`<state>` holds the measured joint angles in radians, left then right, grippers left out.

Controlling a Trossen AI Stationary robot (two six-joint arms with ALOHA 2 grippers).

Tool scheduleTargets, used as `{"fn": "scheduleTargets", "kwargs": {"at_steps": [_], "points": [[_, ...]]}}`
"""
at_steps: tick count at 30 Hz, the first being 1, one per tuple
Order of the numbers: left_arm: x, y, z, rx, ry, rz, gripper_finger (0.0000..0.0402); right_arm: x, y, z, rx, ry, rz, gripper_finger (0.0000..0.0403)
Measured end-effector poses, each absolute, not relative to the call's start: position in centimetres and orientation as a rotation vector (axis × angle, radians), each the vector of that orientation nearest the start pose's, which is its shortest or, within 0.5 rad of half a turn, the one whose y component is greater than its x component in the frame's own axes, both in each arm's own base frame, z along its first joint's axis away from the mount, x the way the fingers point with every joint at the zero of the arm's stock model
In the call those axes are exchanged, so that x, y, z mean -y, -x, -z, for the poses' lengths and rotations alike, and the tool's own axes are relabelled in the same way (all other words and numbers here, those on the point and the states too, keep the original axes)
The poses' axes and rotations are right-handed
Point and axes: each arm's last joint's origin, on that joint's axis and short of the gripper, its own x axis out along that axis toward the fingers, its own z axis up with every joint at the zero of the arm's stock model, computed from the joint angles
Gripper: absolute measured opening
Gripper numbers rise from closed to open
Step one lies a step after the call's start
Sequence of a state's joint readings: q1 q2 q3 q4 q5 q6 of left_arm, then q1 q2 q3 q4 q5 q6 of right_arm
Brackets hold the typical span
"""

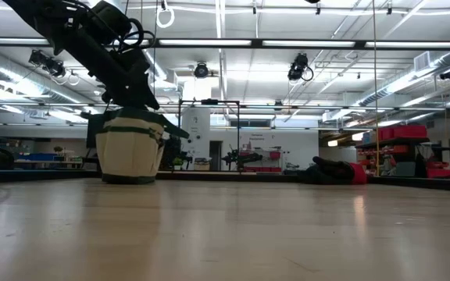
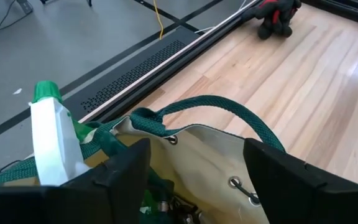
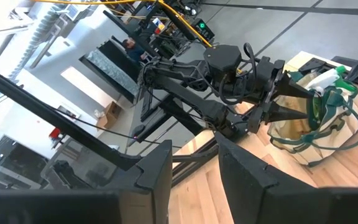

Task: Pick & Place Garden tools in Gardening bag
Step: Put the red gloves into the gardening bag

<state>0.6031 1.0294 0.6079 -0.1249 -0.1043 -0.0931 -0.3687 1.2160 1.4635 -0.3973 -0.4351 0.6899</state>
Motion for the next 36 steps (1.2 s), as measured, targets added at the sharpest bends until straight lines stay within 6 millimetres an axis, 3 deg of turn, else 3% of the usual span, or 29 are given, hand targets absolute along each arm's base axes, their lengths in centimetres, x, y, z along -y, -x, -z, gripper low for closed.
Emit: {"fn": "scheduleTargets", "kwargs": {"at_steps": [10, 25, 36], "points": [[-12.0, -18.0, -23.9, -0.483, 0.213, -0.681, 0.0254, 7.7, -23.2, -45.5, -0.156, -0.736, -0.017, 0.0132], [-12.3, -19.2, -31.3, -0.275, 0.149, -0.576, 0.0252, 7.7, -23.2, -45.5, -0.153, -0.702, -0.009, 0.0132], [-11.0, -20.0, -34.1, -0.211, 0.071, -0.481, 0.0252, 7.8, -23.2, -45.4, -0.15, -0.662, 0.019, 0.0132]]}}
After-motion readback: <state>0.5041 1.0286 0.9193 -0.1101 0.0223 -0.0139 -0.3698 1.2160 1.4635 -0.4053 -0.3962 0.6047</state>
